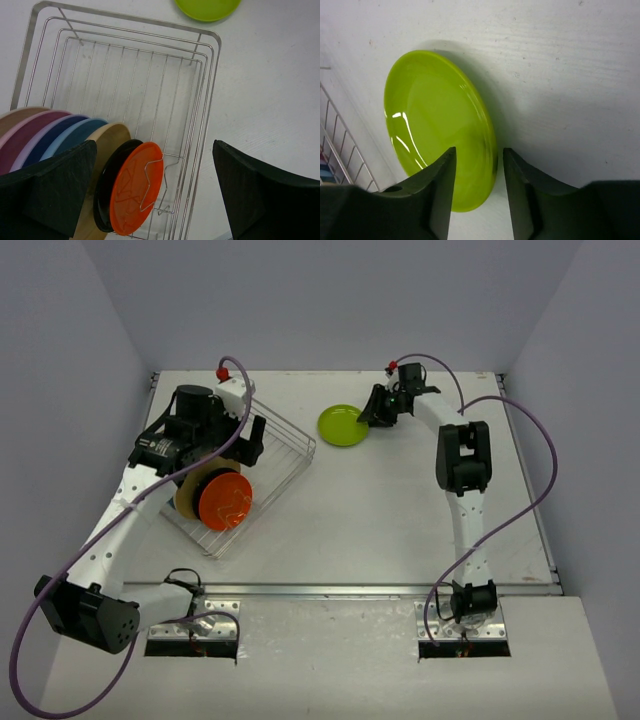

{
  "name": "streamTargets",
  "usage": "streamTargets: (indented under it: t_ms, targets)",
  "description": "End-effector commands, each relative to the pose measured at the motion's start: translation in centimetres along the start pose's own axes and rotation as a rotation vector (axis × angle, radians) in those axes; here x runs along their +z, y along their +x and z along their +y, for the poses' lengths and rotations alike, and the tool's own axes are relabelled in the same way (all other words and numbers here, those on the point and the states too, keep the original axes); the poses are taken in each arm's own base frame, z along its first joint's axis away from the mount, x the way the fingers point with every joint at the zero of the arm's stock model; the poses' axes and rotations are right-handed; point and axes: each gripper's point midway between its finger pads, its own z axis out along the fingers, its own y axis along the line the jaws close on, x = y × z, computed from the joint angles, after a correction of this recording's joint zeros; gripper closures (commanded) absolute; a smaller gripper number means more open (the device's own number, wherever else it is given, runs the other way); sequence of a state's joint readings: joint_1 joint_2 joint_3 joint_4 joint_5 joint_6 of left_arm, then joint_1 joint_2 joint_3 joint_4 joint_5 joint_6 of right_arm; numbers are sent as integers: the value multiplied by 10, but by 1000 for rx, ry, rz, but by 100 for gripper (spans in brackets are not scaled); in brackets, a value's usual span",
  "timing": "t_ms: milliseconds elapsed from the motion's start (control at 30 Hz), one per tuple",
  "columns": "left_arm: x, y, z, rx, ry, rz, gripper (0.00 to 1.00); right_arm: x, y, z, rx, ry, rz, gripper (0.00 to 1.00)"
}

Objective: Unload the plates from the dish rack

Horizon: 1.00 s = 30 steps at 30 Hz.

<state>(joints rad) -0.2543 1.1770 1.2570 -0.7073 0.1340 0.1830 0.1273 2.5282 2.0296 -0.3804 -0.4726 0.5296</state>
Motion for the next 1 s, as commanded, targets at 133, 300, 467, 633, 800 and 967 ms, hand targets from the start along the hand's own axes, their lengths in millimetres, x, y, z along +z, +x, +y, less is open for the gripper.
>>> streamTargets:
  t_ms: [133, 300, 467, 633, 800, 967]
  targets:
    - [-9, -5, 5, 27, -21, -26, 4, -34, -38, 21, -85, 44, -117, 24]
    - [-9, 16, 4, 56, -4, 73, 28, -93, -65, 61, -177, 34, -198, 16]
    - [-5, 50, 5, 74, 8, 196, 52, -158, -63, 90, -312, 55, -234, 1]
    - [0, 73, 23, 72, -75, 279, 60, -205, -41, 101, -399, 83, -234, 1]
    - [6, 90, 45, 57, -163, 342, 66, -234, -2, 102, -452, 78, -240, 1]
    - [11, 103, 57, 47, -183, 383, 67, -243, 27, 99, -457, 68, -222, 1]
